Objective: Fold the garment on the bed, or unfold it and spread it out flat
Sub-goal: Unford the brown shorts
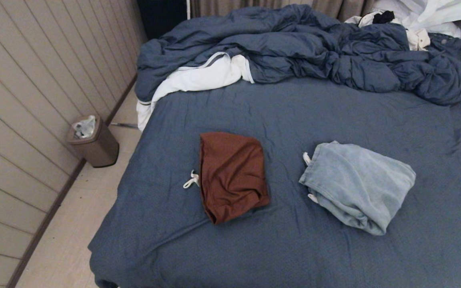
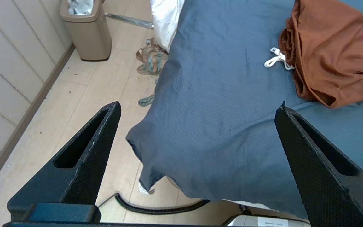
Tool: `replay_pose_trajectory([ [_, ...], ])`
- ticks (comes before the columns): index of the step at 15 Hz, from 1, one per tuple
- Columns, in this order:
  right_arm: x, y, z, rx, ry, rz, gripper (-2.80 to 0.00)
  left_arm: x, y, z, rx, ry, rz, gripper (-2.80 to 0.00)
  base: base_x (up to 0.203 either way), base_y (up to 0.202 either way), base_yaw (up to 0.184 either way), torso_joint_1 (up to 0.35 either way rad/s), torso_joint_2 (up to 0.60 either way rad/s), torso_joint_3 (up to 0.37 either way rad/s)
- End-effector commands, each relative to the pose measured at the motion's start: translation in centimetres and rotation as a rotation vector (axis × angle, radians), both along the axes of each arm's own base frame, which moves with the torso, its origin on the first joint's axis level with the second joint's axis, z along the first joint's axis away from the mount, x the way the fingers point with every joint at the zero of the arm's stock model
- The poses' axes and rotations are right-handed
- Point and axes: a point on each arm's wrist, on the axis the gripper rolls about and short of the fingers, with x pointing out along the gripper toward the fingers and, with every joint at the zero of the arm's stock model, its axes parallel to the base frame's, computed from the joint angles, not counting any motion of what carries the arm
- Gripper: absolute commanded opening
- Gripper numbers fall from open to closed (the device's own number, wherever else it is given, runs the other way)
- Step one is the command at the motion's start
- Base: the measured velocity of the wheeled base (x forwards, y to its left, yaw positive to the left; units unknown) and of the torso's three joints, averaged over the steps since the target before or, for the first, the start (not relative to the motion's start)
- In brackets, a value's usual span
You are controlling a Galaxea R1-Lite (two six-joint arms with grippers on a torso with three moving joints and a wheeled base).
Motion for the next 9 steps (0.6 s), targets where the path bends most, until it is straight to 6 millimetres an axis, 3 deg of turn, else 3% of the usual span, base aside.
replay_pose_trajectory([
  [1,-1.6,-0.2,-3.0,-0.013,-0.033,-0.006,-2.8,0.0,0.0,0.0,-0.001,0.001,0.001,0.0,0.0,0.0,0.0,0.0,0.0,0.0],
  [4,-0.8,-0.2,-3.7,-0.063,-0.086,-0.024,-2.8,0.0,0.0,0.0,-0.001,0.001,0.001,0.0,0.0,0.0,0.0,0.0,0.0,0.0],
  [9,-0.5,-0.7,-5.2,-0.197,-0.055,-0.224,-2.8,0.0,0.0,0.0,-0.001,0.001,0.001,0.0,0.0,0.0,0.0,0.0,0.0,0.0],
])
